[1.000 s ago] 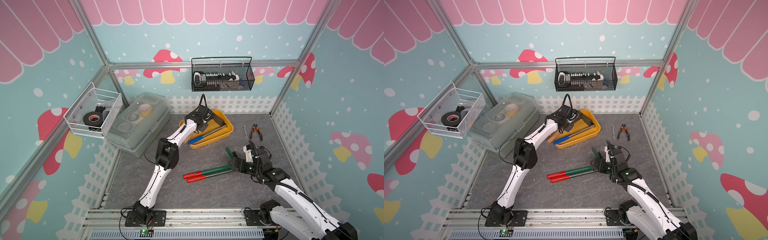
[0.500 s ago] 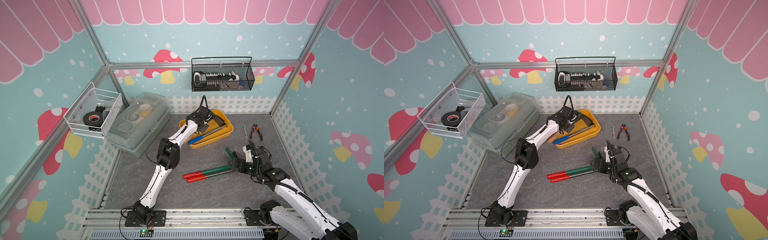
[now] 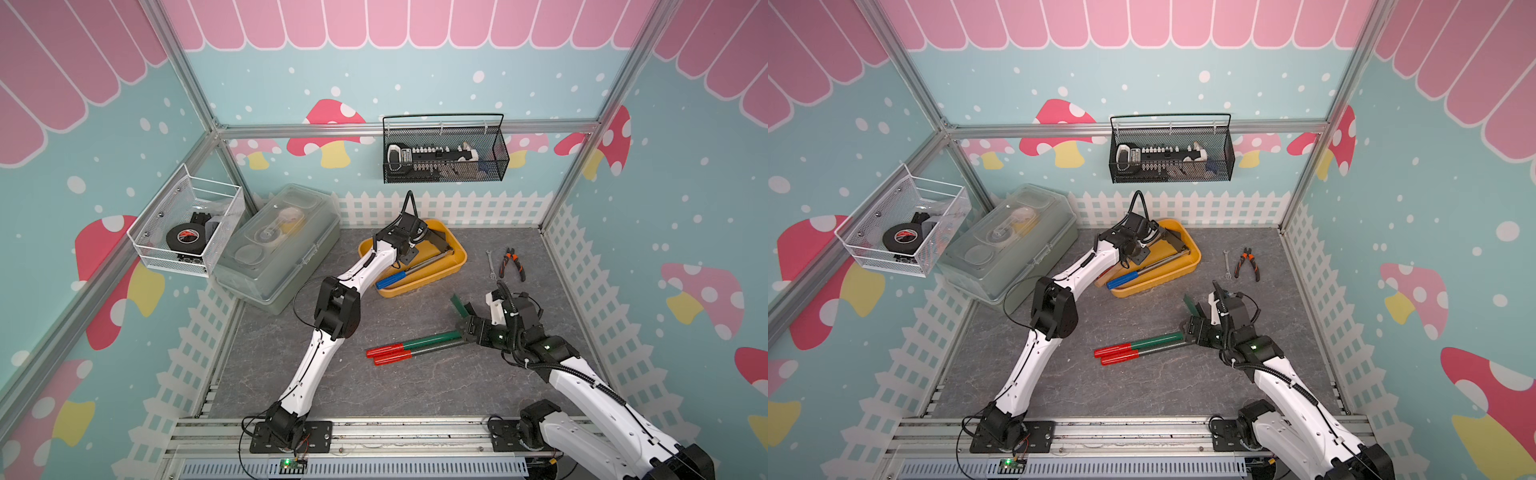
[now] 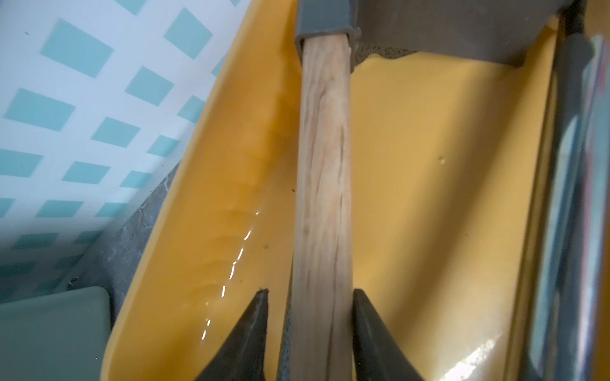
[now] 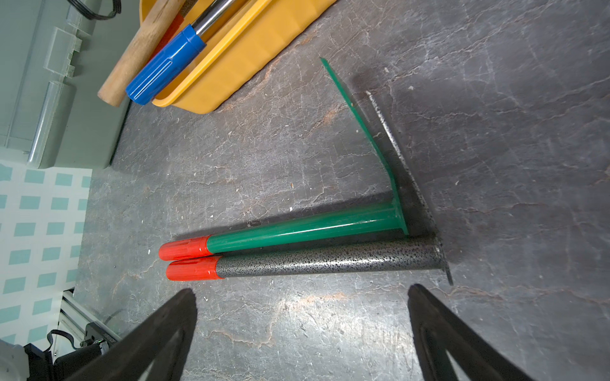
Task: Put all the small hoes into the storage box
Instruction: Place the hoe in the storage box.
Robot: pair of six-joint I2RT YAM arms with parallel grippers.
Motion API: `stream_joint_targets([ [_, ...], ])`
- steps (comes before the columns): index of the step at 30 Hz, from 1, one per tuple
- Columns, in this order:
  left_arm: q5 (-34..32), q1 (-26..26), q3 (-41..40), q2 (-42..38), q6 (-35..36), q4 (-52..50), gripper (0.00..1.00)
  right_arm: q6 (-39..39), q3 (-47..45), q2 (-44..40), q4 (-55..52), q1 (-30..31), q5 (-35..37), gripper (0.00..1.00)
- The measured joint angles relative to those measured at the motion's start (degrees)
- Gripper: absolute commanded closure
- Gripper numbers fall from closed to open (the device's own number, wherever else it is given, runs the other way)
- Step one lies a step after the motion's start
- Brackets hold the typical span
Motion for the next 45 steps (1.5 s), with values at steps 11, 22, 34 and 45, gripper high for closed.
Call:
stream_joint_targets([
  [11,-1.18,-0.42,-0.07,-0.09,-0.33,0.48,0.48,0.00,0.00,-0.70,-0.39,0.00,-0.20,0.01],
  [22,-1.36,-2.51,-6.40,-10.23,-2.10,1.05,0.46,0.00,0.00,-2.49,-0.87,0.00,-0.07,0.01],
  [34,3.87,-6.08,-24.46,-26.18,-7.67,1.55,0.43,-0.90,0.00,-2.62,-1.22,0.00,0.59,0.01],
  [45,7.87,-9.51,-41.07,-36.61,-11.39,0.48,0.44,-1.97,0.00,-1.36,-0.90,0.00,0.76,0.01],
])
